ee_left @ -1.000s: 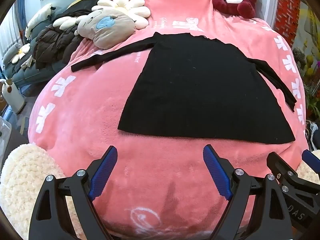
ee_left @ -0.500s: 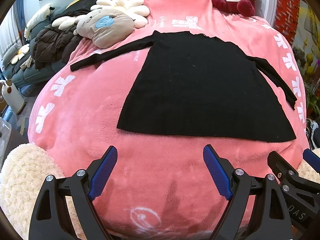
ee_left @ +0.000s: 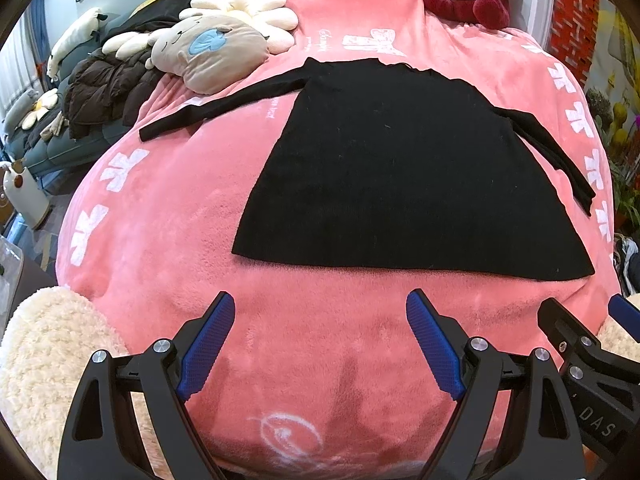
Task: Fold small clothes
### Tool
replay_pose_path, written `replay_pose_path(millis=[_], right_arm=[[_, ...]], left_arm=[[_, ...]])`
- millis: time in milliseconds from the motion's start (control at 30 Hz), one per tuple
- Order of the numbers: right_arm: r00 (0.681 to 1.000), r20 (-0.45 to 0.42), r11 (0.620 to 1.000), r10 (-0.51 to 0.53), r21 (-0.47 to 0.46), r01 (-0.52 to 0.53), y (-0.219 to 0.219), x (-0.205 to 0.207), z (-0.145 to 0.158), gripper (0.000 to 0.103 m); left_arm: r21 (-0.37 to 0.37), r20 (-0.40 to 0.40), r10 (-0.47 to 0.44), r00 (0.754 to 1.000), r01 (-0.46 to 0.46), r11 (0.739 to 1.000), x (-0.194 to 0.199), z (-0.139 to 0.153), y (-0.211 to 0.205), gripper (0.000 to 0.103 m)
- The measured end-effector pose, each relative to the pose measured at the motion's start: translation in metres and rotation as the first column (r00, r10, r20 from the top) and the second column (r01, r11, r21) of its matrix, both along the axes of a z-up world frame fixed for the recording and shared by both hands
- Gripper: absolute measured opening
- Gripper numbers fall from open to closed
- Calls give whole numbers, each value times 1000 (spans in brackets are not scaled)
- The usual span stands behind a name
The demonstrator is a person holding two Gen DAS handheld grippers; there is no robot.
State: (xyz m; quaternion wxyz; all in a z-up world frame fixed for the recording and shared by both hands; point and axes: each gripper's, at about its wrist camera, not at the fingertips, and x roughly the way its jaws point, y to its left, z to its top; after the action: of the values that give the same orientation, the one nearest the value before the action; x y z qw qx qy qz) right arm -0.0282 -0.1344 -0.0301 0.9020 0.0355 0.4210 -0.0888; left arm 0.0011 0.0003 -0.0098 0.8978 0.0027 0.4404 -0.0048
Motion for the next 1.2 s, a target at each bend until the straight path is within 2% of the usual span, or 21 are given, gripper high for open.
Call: replay_pose_path(millis=[1200], right_arm=[[1000,-5,1000,-3,-3,3,-1,-1,-2,98]], left_arm=[[0,-7,0,1000,0,1000,0,-4,0,85]])
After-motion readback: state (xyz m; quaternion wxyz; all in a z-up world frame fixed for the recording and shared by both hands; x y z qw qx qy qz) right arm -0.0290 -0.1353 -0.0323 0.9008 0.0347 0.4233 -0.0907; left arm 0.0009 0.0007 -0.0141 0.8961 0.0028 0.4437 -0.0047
